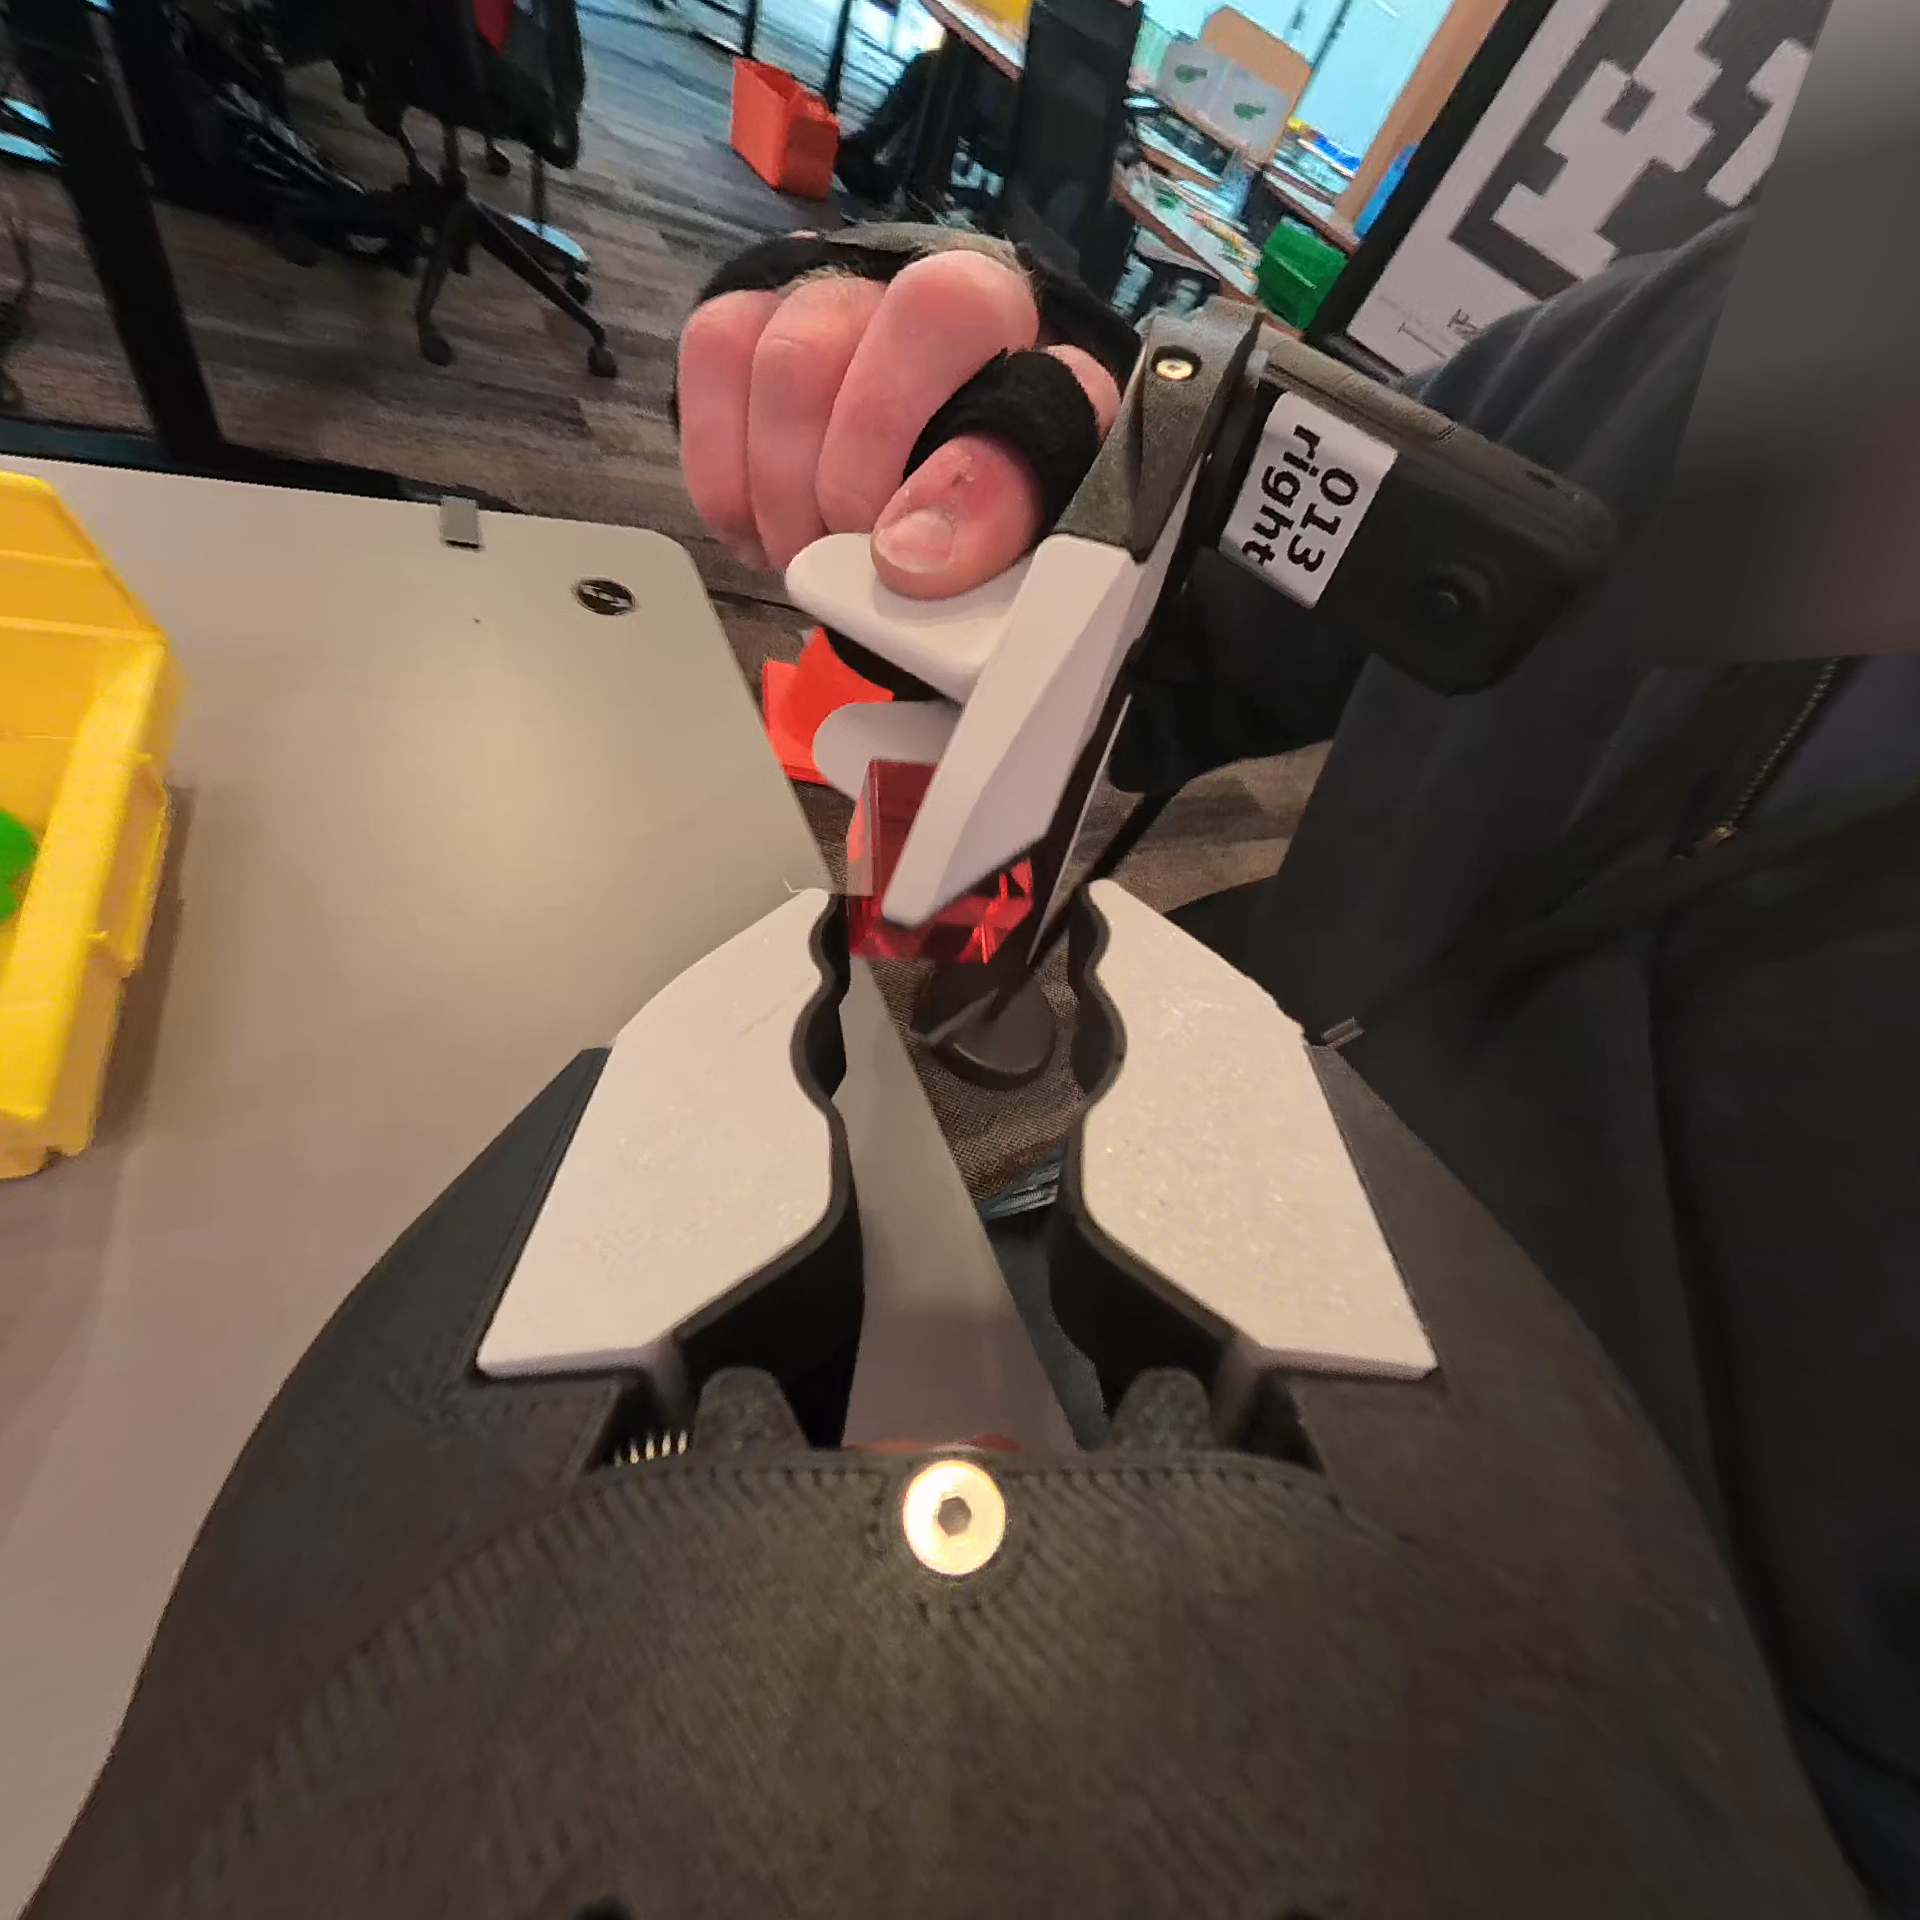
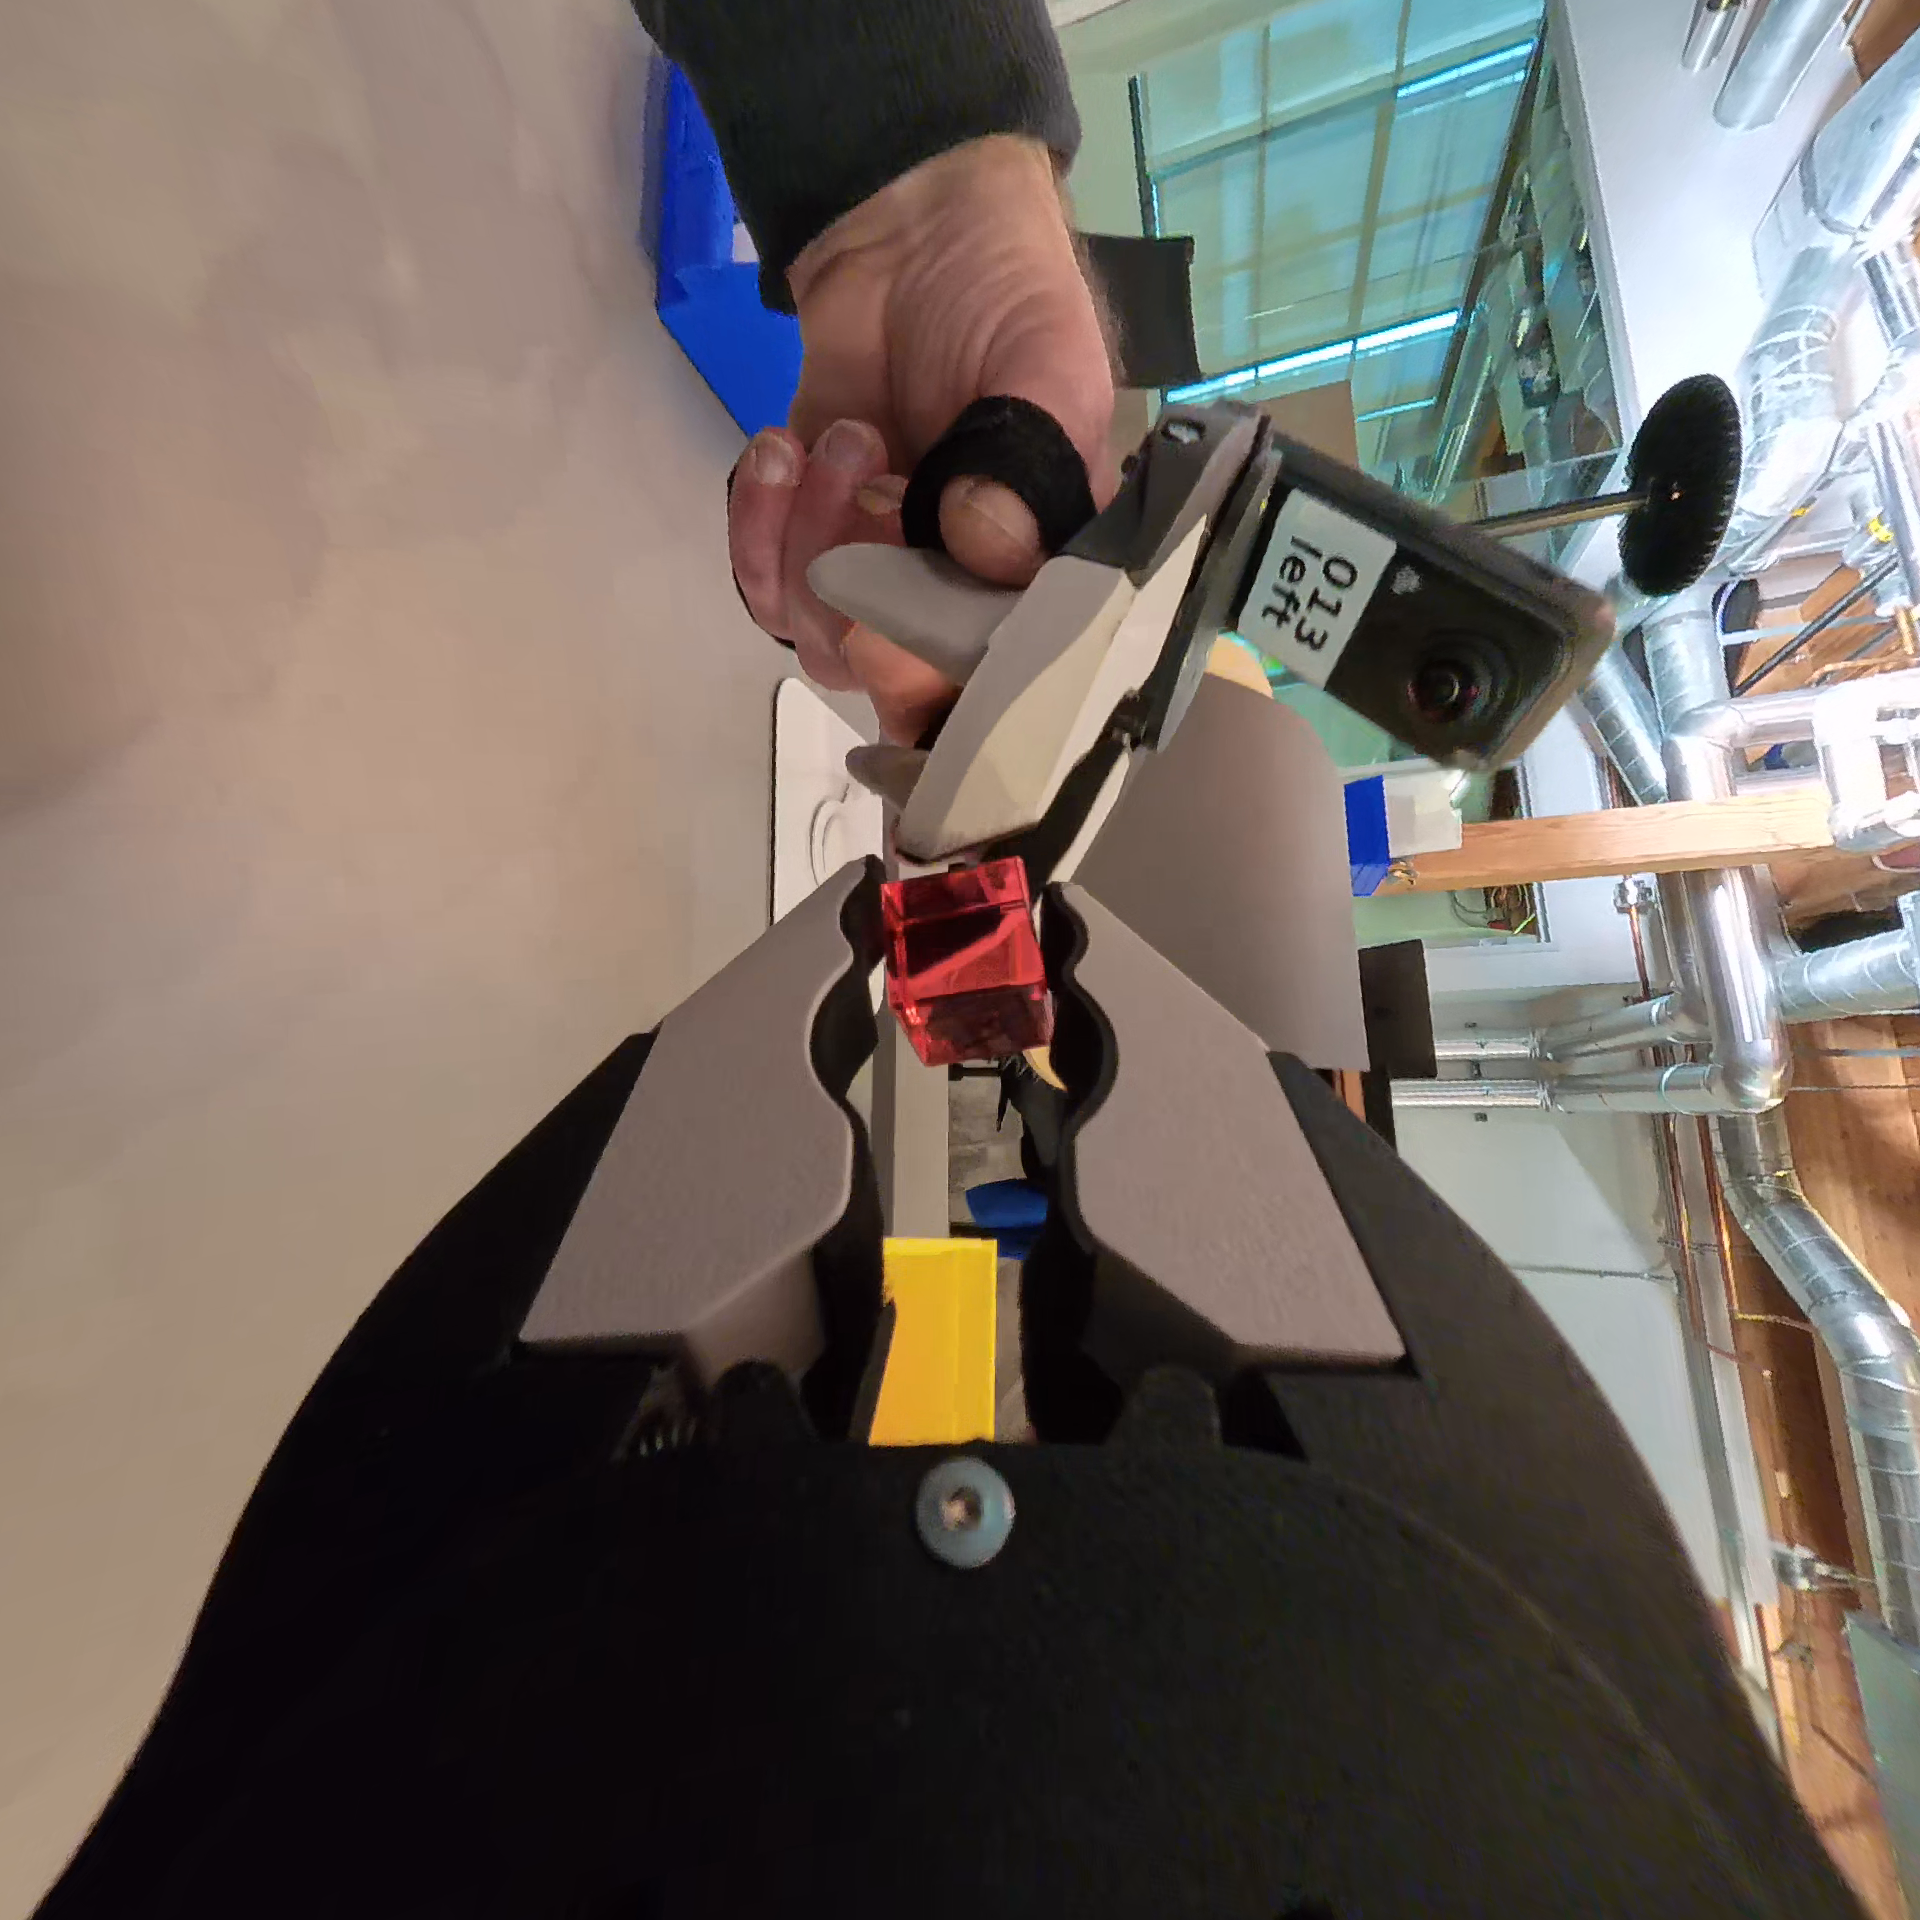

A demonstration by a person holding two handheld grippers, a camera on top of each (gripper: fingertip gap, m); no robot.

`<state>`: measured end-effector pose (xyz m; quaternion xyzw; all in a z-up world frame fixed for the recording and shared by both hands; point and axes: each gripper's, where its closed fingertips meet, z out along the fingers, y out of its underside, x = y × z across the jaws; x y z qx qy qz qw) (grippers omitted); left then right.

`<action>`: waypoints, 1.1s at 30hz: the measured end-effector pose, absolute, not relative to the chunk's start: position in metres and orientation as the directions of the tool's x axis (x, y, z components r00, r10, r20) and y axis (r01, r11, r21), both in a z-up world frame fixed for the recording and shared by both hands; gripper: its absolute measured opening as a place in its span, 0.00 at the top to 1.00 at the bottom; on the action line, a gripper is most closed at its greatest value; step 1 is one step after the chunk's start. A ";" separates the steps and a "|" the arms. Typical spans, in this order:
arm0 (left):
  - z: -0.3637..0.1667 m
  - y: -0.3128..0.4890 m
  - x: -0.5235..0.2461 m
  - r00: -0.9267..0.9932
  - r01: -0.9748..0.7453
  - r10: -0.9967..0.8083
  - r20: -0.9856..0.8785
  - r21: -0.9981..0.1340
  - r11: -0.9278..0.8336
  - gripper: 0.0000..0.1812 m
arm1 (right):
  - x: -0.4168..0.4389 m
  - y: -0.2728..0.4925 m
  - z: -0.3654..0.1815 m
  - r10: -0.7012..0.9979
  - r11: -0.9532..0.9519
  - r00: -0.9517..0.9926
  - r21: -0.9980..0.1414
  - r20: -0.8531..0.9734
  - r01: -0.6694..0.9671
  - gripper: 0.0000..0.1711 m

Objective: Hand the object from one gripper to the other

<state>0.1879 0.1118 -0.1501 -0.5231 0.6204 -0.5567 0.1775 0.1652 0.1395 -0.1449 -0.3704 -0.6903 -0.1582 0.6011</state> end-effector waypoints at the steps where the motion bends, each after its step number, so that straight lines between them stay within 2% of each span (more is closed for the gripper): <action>1: -0.149 0.115 0.187 -0.376 -0.441 -0.857 0.352 -0.882 -0.168 0.78 | 0.167 0.142 -0.146 0.337 0.662 0.003 -0.240 0.941 0.710 0.85; 5: -0.148 0.131 0.189 -0.243 -0.416 -0.935 0.258 -0.898 -0.140 0.72 | 0.177 0.155 -0.148 0.379 0.596 0.051 -0.286 0.924 0.751 0.84; 11: -0.146 0.147 0.200 0.000 -0.340 -0.977 0.214 -0.919 -0.201 0.65 | 0.186 0.175 -0.150 0.375 0.467 0.127 -0.305 0.918 0.830 0.85; 15: -0.144 0.158 0.202 0.148 -0.270 -0.967 0.208 -0.932 -0.242 0.64 | 0.185 0.177 -0.155 0.406 0.432 0.144 -0.329 0.902 0.840 0.84; 17: -0.140 0.164 0.198 0.206 -0.233 -0.961 0.183 -0.945 -0.230 0.64 | 0.185 0.177 -0.159 0.468 0.412 0.174 -0.388 0.866 0.824 0.84; 21: -0.142 0.159 0.192 0.236 -0.289 -0.972 -0.020 -0.956 -0.050 0.64 | 0.186 0.175 -0.165 0.682 0.322 0.266 -0.606 0.682 0.728 0.84; 23: -0.143 0.159 0.188 0.250 -0.347 -0.945 -0.211 -0.930 0.116 0.63 | 0.185 0.173 -0.164 0.764 0.271 0.298 -0.704 0.573 0.657 0.84; 27: -0.152 0.160 0.186 0.235 -0.491 -0.785 -0.573 -0.767 0.413 0.63 | 0.180 0.165 -0.168 0.905 0.096 0.304 -0.837 0.299 0.538 0.84; 33: -0.160 0.158 0.194 0.202 -0.574 -0.564 -0.801 -0.563 0.595 0.62 | 0.175 0.156 -0.164 0.965 -0.169 0.247 -0.930 -0.088 0.327 0.84</action>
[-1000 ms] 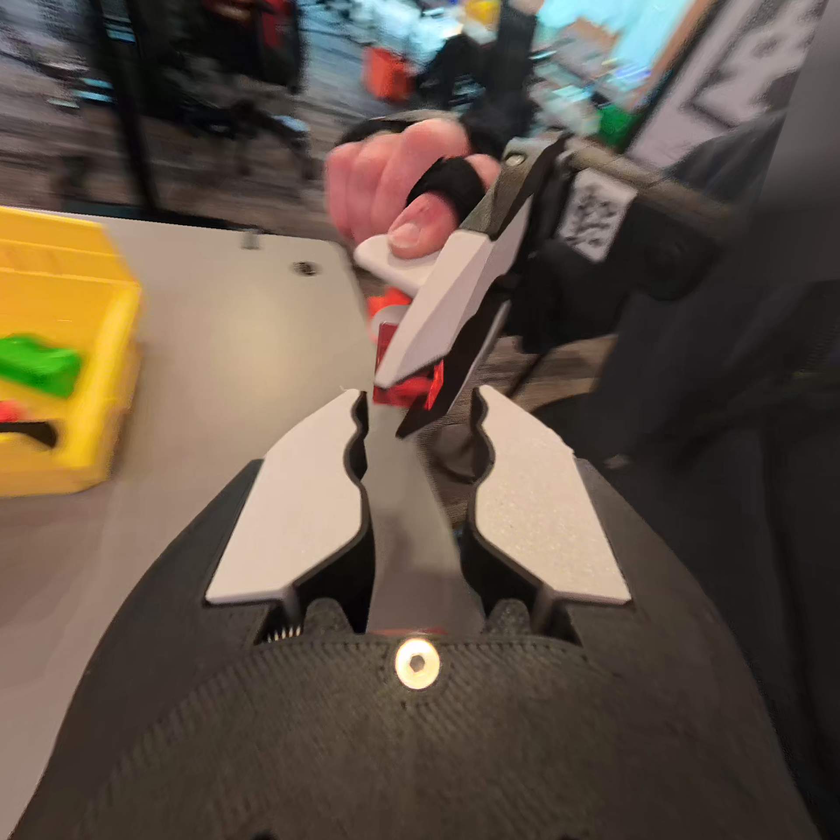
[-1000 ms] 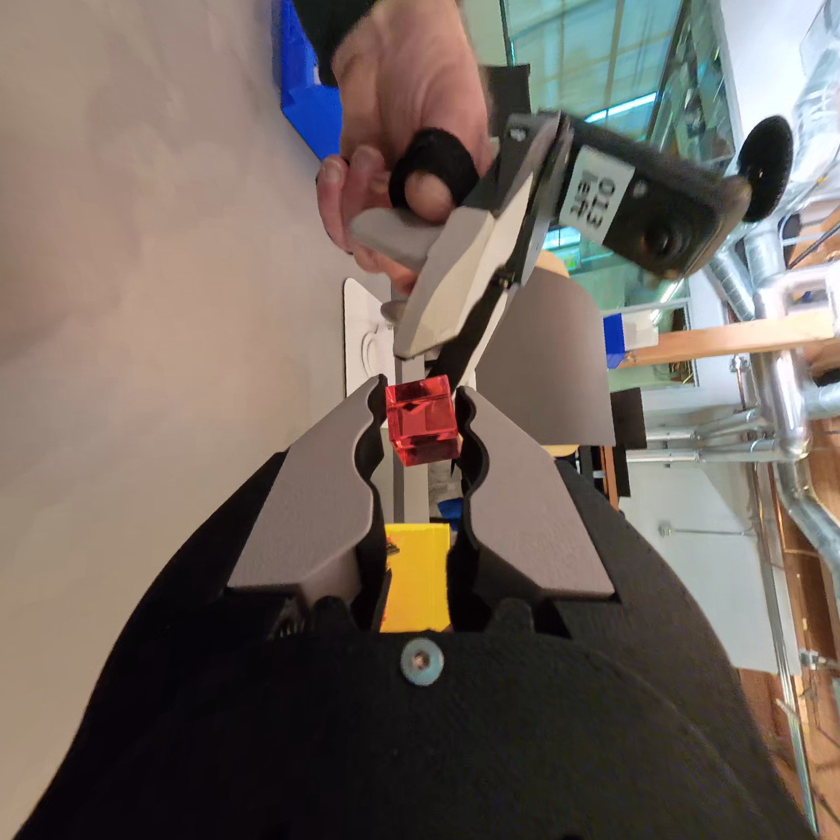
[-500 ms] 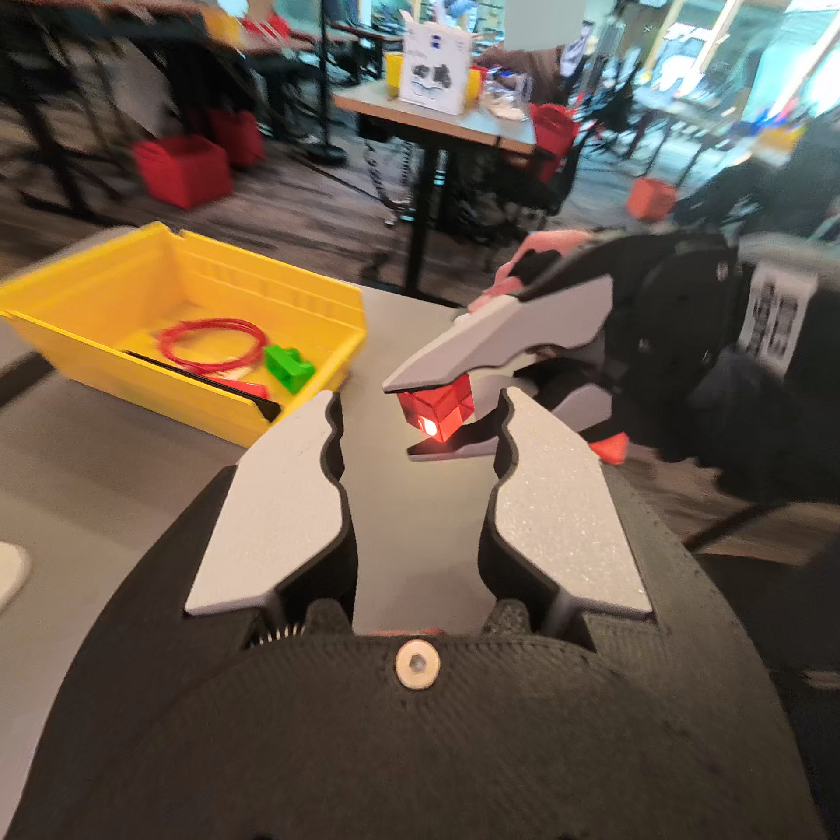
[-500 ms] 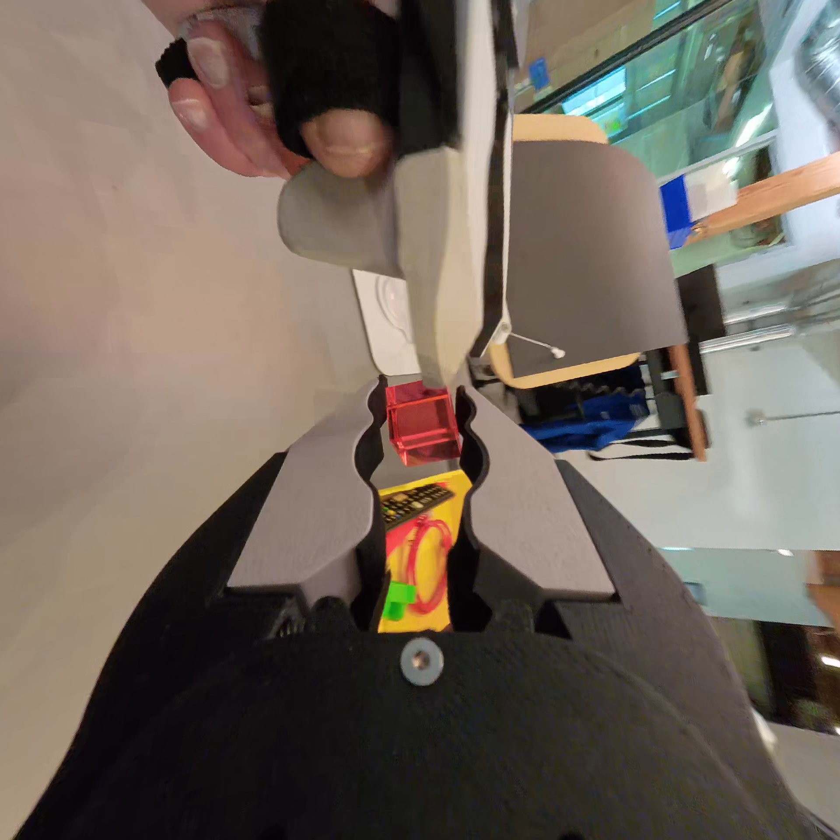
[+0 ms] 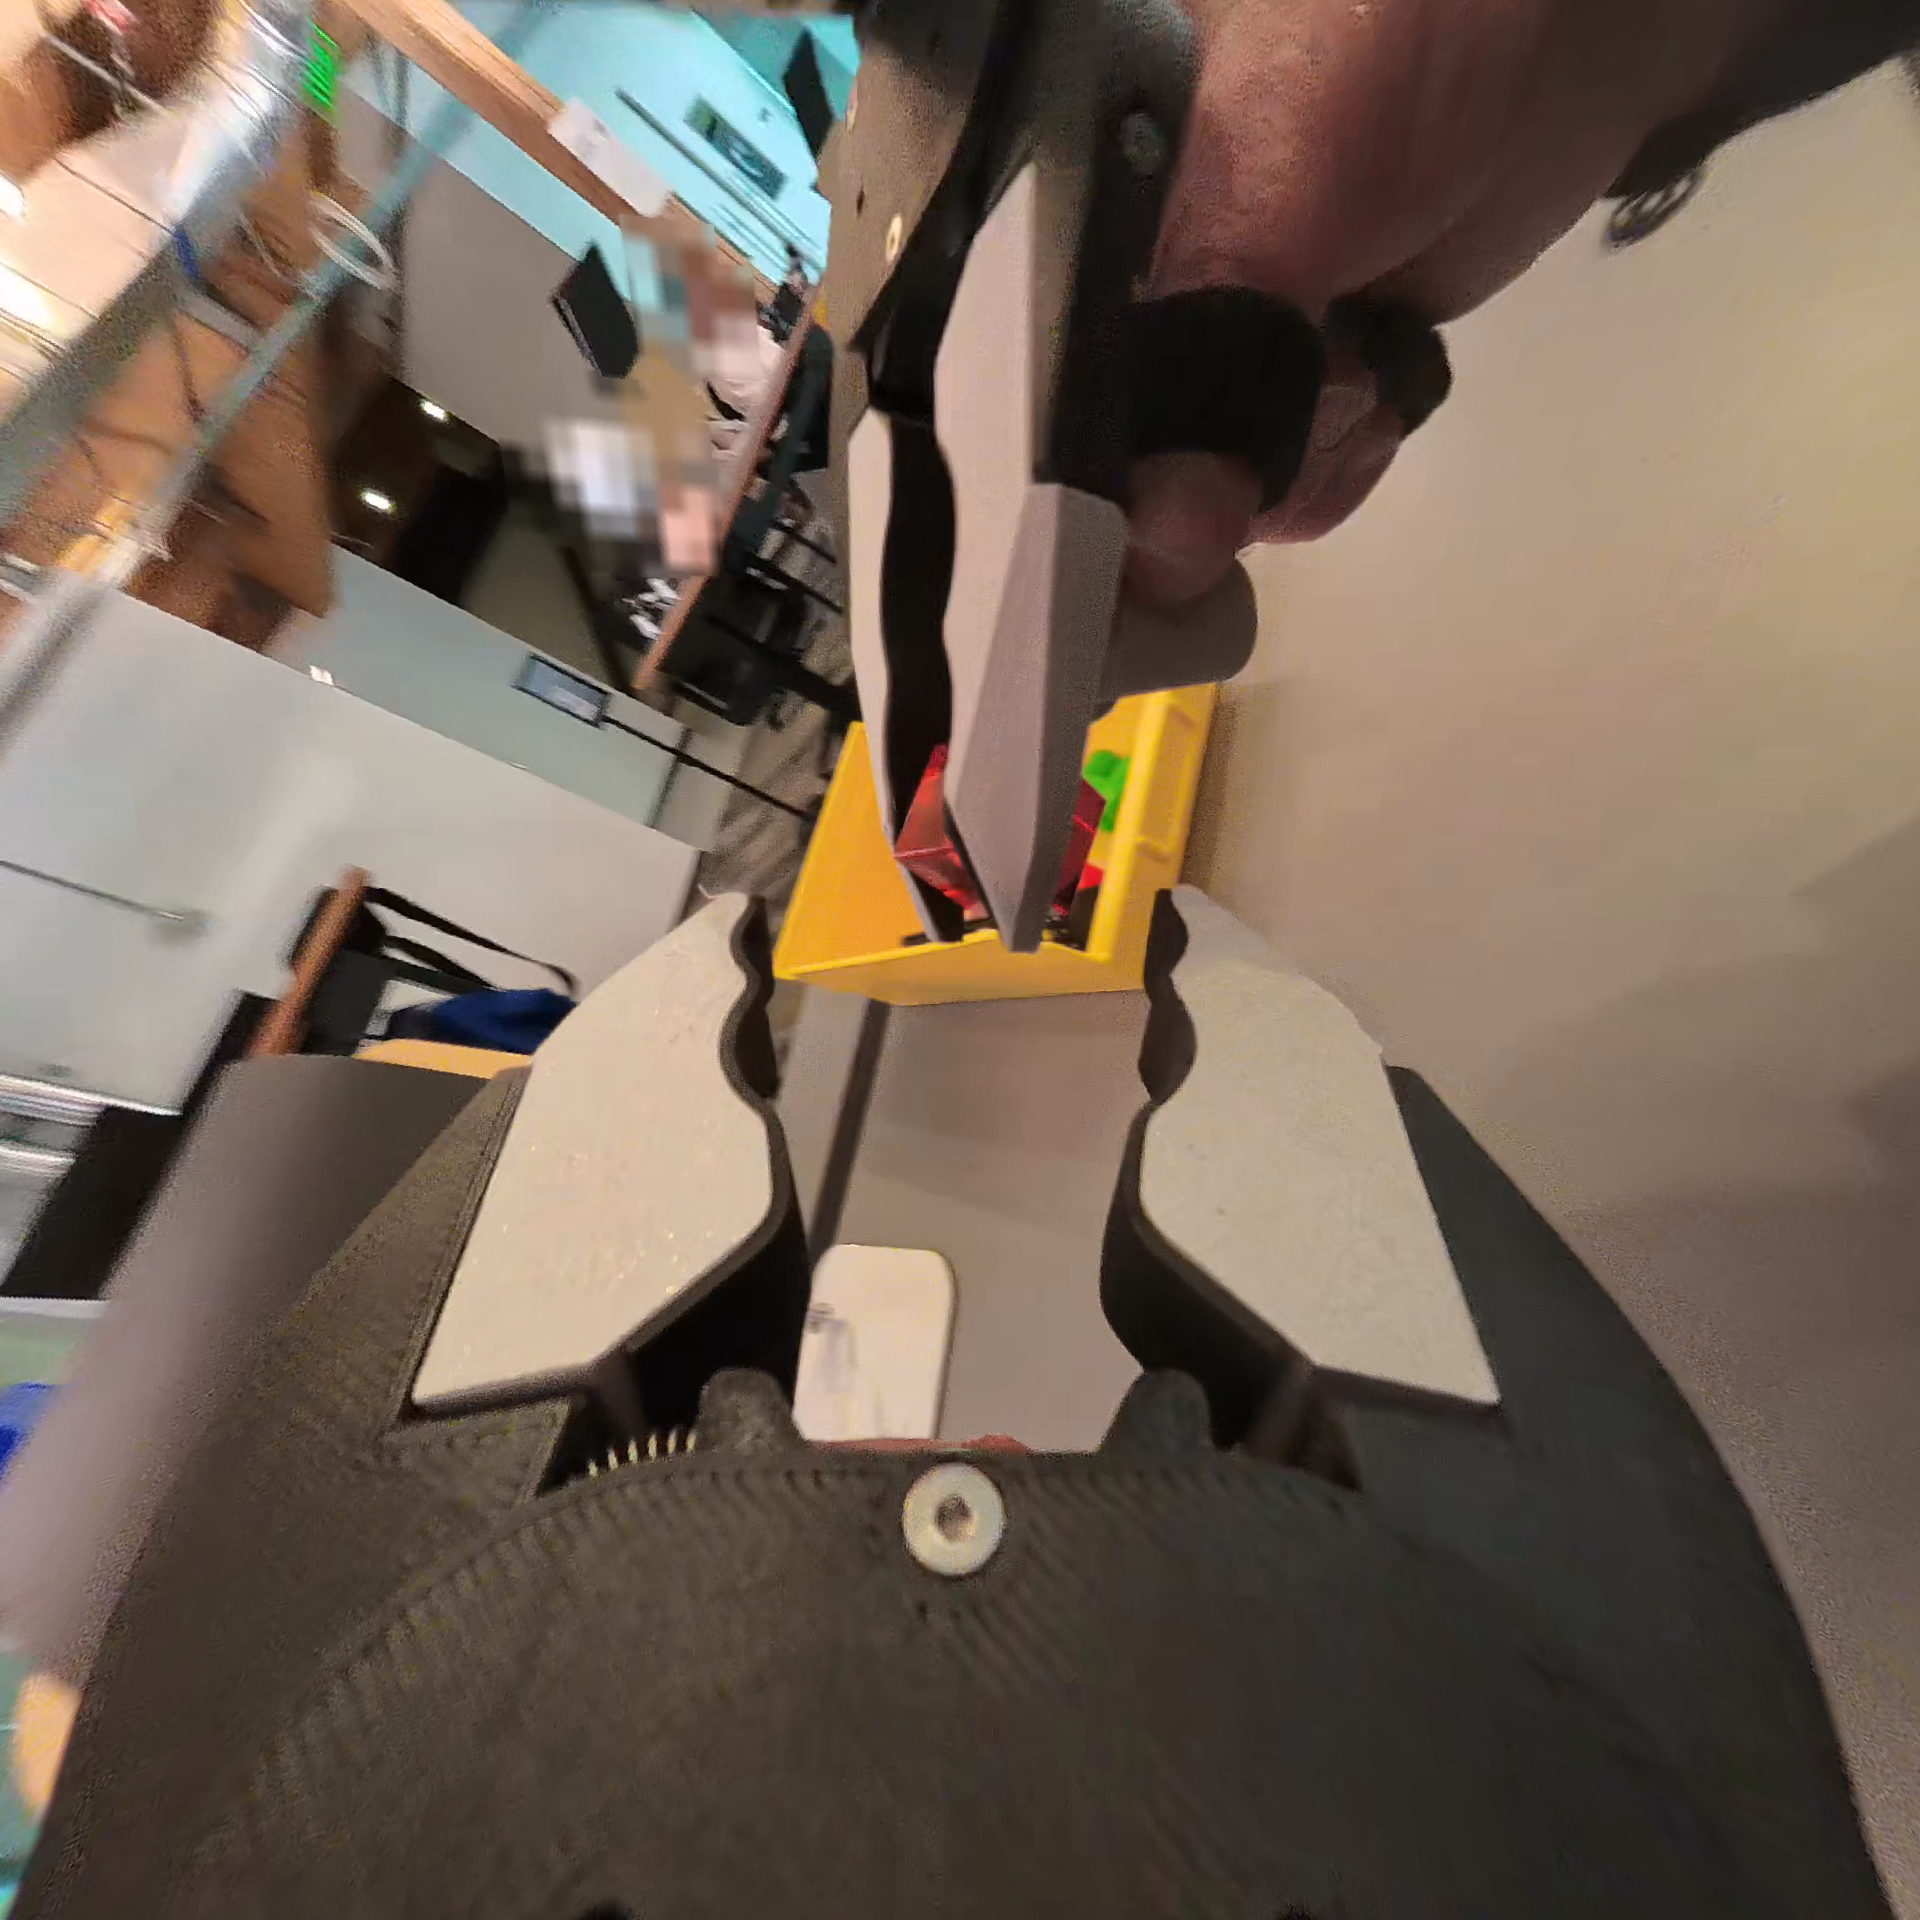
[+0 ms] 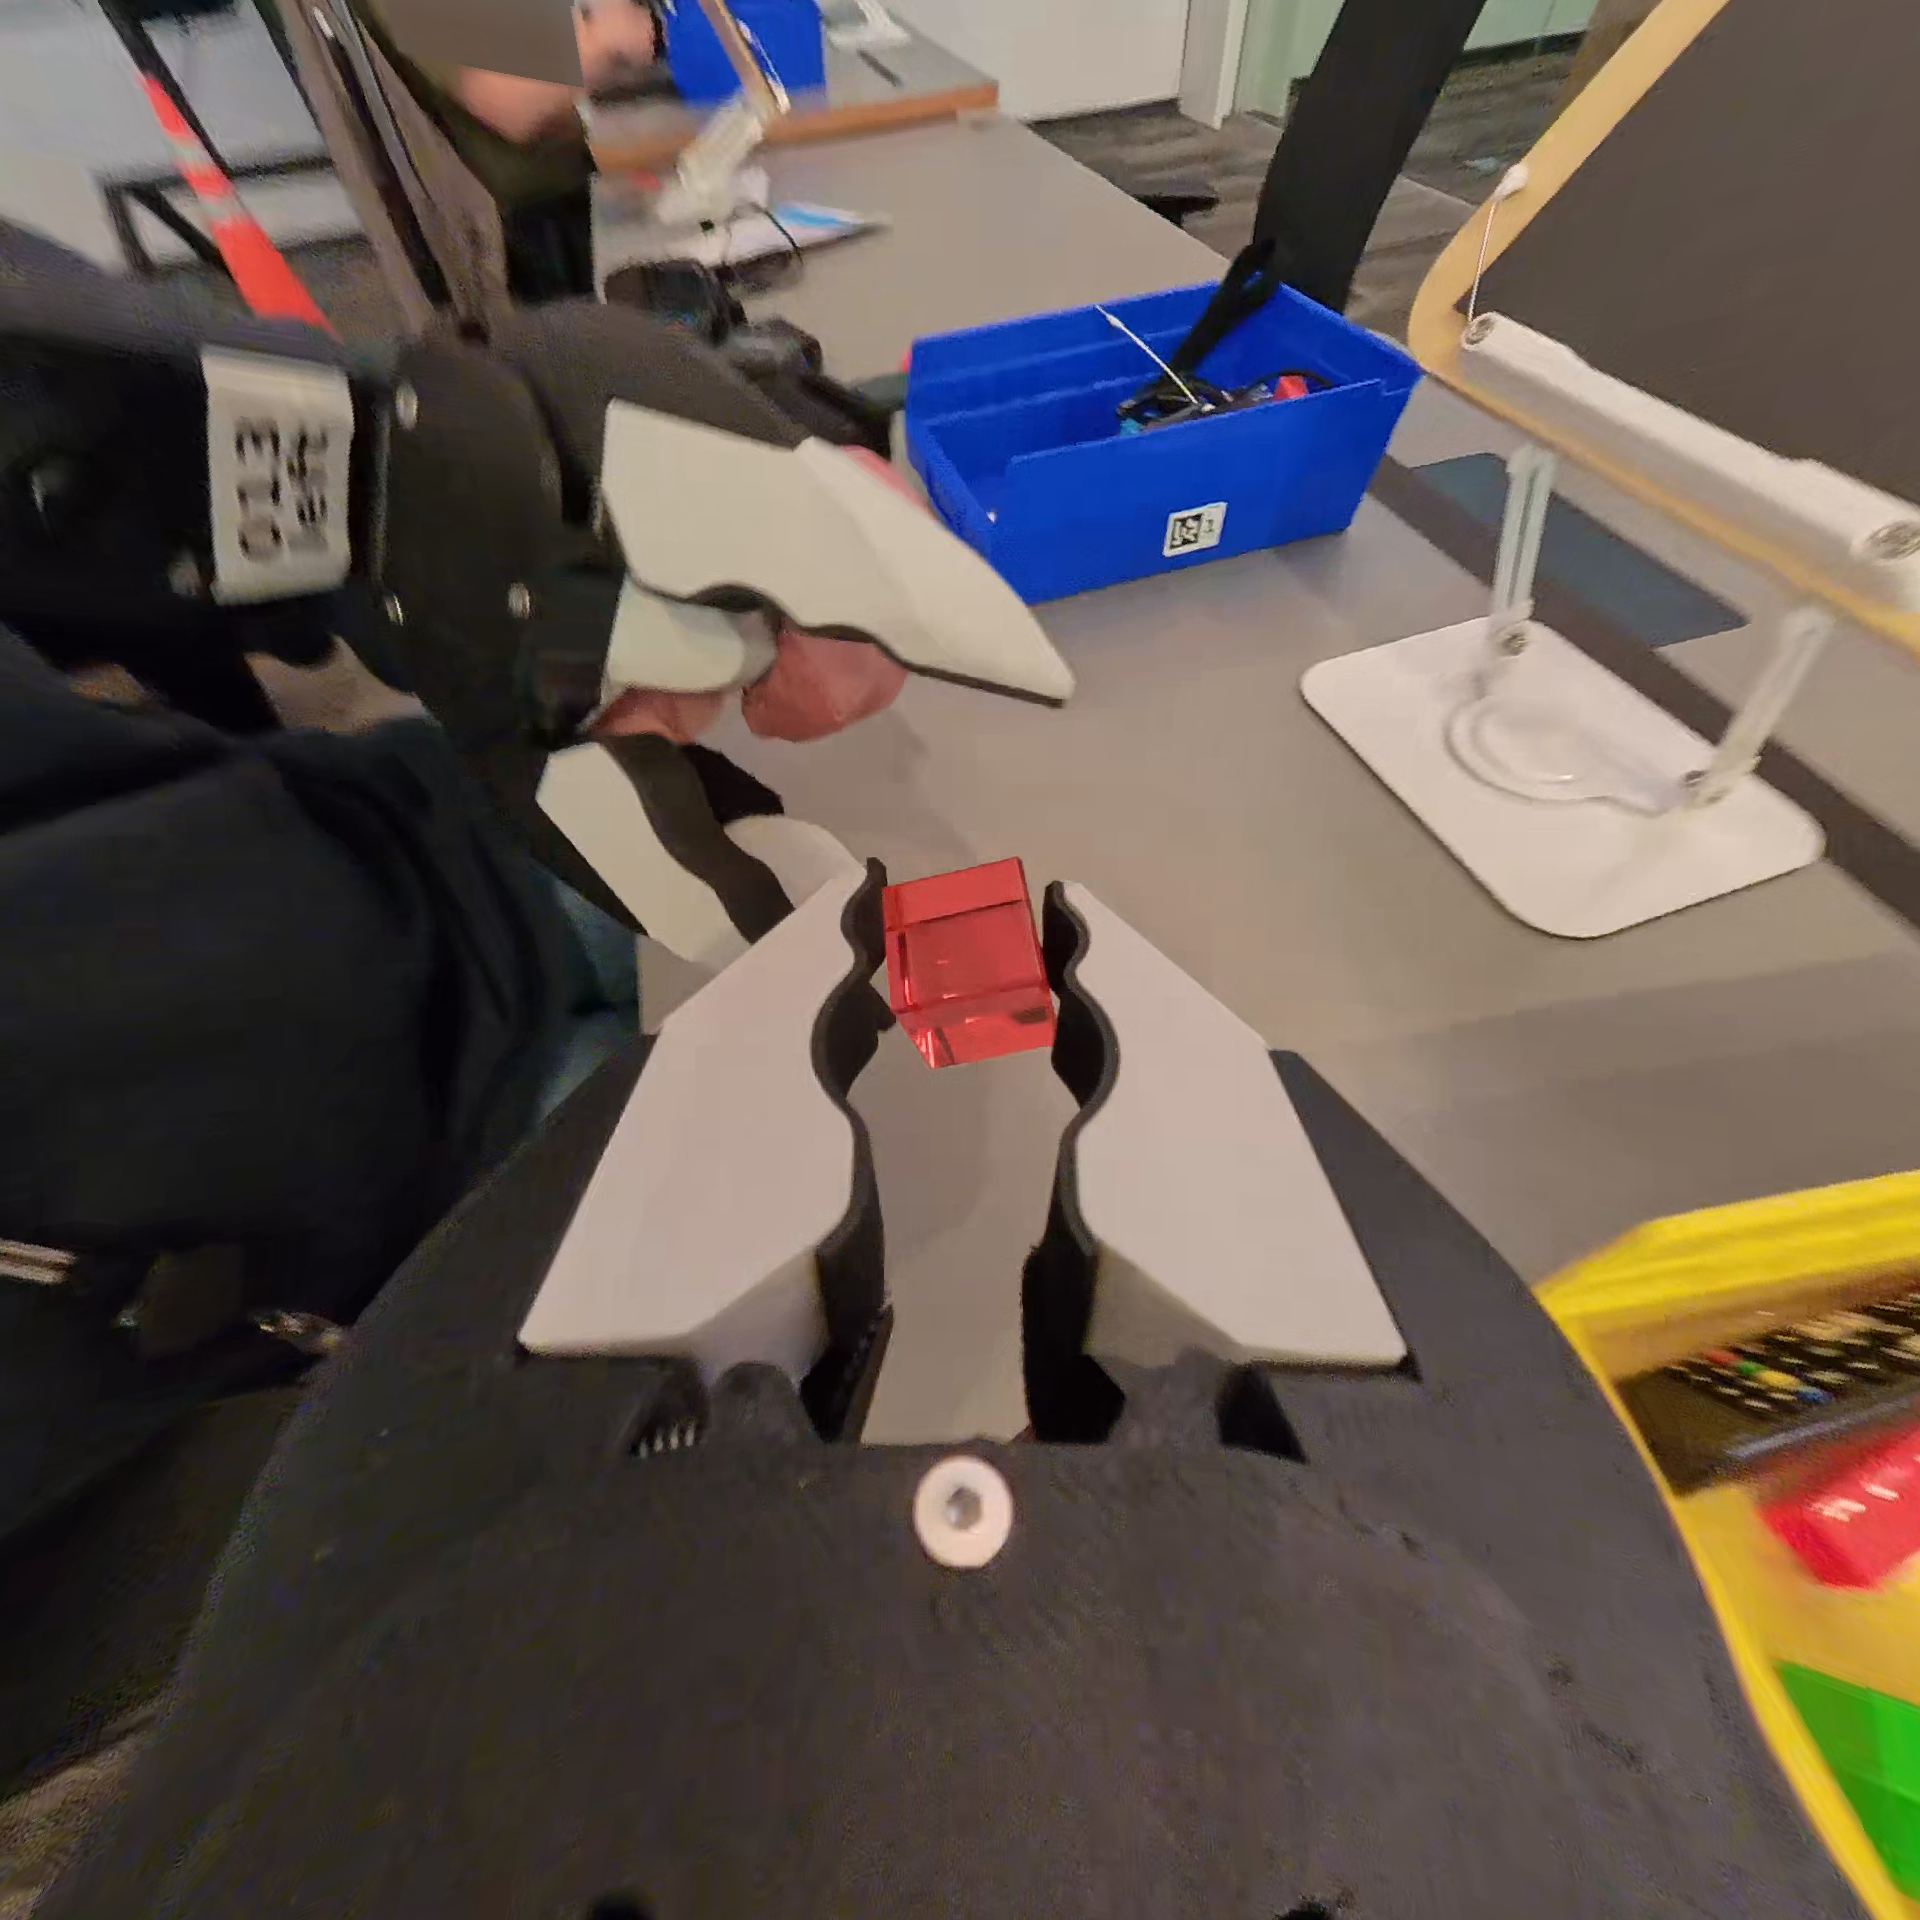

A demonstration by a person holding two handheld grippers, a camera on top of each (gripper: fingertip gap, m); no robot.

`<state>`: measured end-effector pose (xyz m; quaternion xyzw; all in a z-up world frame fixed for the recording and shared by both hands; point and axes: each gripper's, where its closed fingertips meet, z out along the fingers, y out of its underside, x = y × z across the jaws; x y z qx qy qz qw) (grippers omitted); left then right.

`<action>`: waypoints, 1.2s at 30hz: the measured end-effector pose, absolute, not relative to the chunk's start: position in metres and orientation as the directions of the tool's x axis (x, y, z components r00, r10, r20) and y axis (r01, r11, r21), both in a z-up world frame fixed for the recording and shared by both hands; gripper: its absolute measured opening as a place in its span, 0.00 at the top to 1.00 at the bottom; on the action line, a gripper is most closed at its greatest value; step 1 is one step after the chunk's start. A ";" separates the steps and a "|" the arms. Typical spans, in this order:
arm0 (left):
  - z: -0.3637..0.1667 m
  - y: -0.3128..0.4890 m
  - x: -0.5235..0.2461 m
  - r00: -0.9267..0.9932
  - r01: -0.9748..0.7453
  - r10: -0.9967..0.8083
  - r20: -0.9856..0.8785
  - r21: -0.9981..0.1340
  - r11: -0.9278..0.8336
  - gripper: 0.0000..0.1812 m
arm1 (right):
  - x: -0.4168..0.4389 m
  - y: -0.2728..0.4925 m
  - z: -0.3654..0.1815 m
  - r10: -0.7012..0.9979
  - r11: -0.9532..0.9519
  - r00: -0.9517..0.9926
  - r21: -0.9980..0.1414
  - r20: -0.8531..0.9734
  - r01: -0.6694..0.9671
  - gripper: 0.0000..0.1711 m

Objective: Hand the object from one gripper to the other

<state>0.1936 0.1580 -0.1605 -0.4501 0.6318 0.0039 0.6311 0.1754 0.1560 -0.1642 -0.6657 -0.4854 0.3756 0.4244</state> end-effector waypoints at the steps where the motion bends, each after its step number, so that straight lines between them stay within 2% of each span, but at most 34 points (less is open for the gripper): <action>1: -0.160 0.157 0.195 0.205 -0.579 -0.525 -0.826 -0.535 0.615 0.62 | 0.175 0.156 -0.164 0.962 -0.204 0.236 -0.932 -0.135 0.298 0.84; 5: -0.163 0.157 0.201 0.199 -0.605 -0.403 -0.893 -0.436 0.666 0.64 | 0.171 0.152 -0.162 0.944 -0.315 0.175 -0.925 -0.281 0.214 0.84; 12: -0.160 0.158 0.206 0.231 -0.598 -0.354 -0.906 -0.419 0.683 0.73 | 0.164 0.148 -0.158 0.905 -0.421 0.106 -0.901 -0.411 0.103 0.84; 24: -0.163 0.158 0.208 0.247 -0.581 -0.424 -0.871 -0.483 0.654 0.79 | 0.165 0.149 -0.157 0.893 -0.444 0.102 -0.895 -0.439 0.033 0.84; 36: -0.160 0.154 0.208 0.218 -0.574 -0.408 -0.887 -0.454 0.681 0.80 | 0.167 0.145 -0.153 0.891 -0.453 0.048 -0.892 -0.452 0.002 0.84</action>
